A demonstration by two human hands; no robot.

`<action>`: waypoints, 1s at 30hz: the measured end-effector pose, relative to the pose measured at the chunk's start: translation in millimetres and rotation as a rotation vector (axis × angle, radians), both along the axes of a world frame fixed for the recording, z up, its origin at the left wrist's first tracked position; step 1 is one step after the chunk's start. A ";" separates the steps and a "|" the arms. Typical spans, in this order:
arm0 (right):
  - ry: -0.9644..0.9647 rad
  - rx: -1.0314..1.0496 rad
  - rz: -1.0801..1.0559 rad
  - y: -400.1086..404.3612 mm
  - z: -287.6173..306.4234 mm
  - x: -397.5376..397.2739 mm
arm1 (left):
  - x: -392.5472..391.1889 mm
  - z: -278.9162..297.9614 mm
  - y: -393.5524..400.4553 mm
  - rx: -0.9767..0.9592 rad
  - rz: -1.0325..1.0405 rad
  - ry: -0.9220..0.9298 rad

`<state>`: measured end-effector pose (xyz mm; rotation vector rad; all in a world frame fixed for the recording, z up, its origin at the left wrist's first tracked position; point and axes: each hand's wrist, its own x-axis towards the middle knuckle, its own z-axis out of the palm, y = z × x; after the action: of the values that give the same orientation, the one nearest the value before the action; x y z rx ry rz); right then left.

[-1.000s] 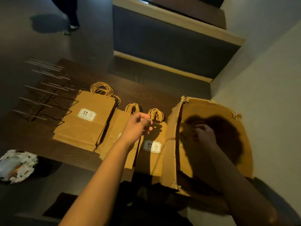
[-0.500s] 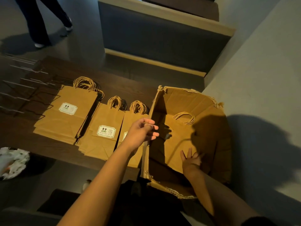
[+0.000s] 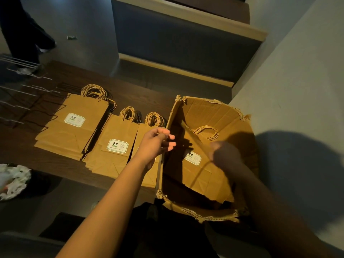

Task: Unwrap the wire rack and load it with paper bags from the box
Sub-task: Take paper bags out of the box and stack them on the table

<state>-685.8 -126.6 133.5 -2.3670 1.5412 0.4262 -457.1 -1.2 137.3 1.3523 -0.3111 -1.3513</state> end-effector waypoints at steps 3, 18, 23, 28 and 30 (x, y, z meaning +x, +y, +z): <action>-0.314 -0.037 -0.031 -12.7 66.0 -5.9 | 0.0 1.7 2.9 0.002 0.027 0.022; -1.042 0.205 -0.293 10.3 44.9 20.5 | 13.9 35.4 28.2 -0.195 -0.115 0.338; -0.887 0.566 -0.576 7.2 -31.2 40.4 | 27.5 31.4 33.3 -0.021 -0.110 -0.028; -0.768 0.513 -0.870 1.9 -95.6 13.2 | 36.6 17.9 42.5 0.071 0.010 -0.051; -0.642 0.464 -0.932 1.6 -122.7 -6.7 | 39.0 13.3 46.7 0.074 0.008 -0.053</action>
<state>-692.5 -124.9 10.8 -1.0827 1.7286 -0.1731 -418.2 45.5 150.6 1.4513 -0.2941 -1.3329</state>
